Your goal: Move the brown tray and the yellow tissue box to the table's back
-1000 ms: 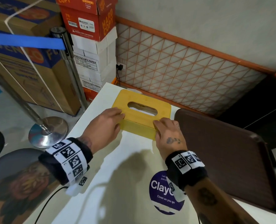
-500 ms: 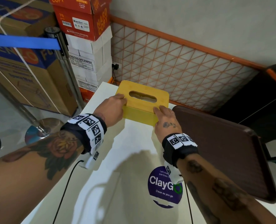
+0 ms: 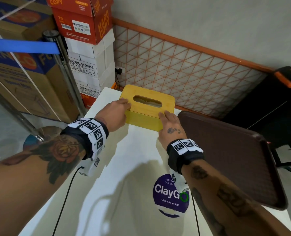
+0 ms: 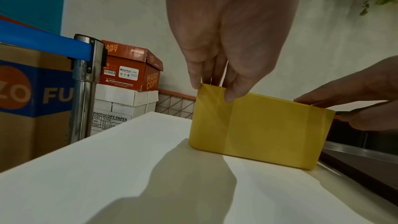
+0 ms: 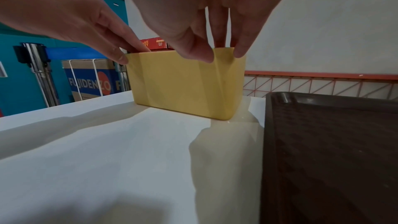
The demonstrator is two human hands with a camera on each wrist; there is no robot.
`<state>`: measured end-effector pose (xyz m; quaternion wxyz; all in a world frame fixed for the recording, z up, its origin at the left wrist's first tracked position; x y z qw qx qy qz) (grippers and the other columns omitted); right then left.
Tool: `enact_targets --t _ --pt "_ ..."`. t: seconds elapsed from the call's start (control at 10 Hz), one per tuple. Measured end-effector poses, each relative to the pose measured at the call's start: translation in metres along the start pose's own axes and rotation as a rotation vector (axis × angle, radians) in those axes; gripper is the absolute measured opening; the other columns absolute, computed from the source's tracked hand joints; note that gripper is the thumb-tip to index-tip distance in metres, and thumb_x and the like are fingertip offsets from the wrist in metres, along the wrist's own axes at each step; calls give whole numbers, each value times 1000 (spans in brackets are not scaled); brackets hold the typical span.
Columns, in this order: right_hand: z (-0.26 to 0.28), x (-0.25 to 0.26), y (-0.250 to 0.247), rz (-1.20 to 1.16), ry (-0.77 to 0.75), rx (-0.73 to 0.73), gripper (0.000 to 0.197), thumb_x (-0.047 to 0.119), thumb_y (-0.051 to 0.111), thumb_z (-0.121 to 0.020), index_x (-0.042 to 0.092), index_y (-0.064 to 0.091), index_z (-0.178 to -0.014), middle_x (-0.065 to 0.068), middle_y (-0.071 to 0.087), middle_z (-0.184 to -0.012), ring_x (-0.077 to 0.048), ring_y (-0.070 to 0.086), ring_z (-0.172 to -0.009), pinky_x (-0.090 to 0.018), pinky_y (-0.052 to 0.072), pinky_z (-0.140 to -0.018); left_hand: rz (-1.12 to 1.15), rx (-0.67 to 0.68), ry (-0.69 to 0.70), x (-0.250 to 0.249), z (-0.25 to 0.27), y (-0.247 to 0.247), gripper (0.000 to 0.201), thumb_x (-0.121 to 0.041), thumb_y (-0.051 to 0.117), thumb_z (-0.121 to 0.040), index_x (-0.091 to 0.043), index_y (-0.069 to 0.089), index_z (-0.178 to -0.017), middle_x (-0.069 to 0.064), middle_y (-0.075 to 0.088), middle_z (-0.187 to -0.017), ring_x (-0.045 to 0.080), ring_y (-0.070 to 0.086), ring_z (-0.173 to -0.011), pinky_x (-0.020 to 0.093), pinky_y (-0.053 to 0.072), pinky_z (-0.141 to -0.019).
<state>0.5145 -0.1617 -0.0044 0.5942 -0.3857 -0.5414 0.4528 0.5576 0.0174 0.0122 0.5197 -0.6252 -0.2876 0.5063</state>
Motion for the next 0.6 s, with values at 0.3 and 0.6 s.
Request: enact_targets --t 0.3,0.6 --pt "0 1 -1 -13 27 35 72 -4 47 -88 19 19 -150 -2 12 -162 -23 6 -148 -35 17 -119 4 -6 -5 -1 0 -1 42 -4 53 -86 -4 55 -128 12 49 -142 36 54 -121 44 46 -102" --pt "20 -9 -30 -77 28 -2 53 6 49 -87 14 43 -139 -6 38 -152 -26 35 -138 -40 39 -109 -58 -35 -5 -2 14 1 50 -25 61 -88 -8 52 -134 11 48 -145 28 37 -139 44 44 -106"
Point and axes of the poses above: each hand's wrist, its own z-axis away from the middle knuckle, its own y-axis out of the palm, x = y × z, the point moved 8 cm from there along -z, towards the middle knuckle
